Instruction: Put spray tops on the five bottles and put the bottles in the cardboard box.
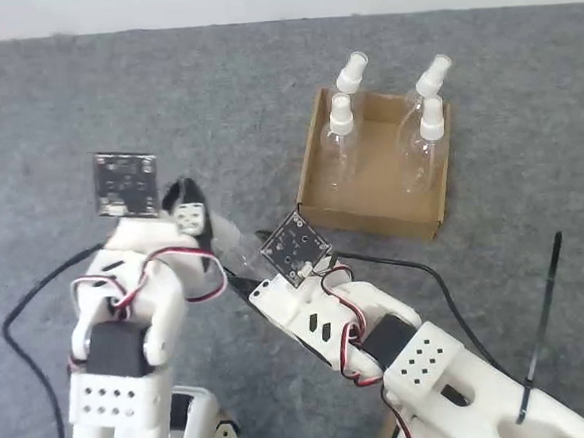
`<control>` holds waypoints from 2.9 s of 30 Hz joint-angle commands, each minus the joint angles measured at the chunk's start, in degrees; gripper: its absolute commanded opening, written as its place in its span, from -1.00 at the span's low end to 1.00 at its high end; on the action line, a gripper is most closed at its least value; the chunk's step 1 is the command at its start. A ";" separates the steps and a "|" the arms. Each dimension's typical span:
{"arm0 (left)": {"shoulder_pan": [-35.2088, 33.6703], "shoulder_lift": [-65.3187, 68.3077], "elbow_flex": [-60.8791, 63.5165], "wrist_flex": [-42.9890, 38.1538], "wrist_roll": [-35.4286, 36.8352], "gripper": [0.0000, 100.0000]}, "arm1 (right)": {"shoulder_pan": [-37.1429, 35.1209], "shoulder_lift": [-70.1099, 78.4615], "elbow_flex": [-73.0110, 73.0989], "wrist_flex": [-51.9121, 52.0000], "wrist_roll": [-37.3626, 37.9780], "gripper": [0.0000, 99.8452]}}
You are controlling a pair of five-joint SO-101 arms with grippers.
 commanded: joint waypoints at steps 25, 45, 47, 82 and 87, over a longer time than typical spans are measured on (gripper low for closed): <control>1.85 -1.05 -14.73 5.89 -0.35 -0.72 | 11.30 -3.12 -11.25 3.38 -0.26 -0.99; 23.21 -2.46 1.89 5.54 0.35 -0.42 | 20.88 -2.33 -33.05 21.76 -0.62 -0.99; 23.12 -4.92 6.02 1.58 0.35 -0.39 | 20.44 -2.33 -33.05 21.85 -0.62 -0.99; 22.59 -19.69 23.78 -12.13 0.35 -0.38 | 13.49 -9.63 -40.00 49.80 -0.18 -0.99; 22.59 -19.69 23.78 -12.13 0.35 -0.38 | 13.49 -9.63 -40.00 53.32 -0.26 -0.99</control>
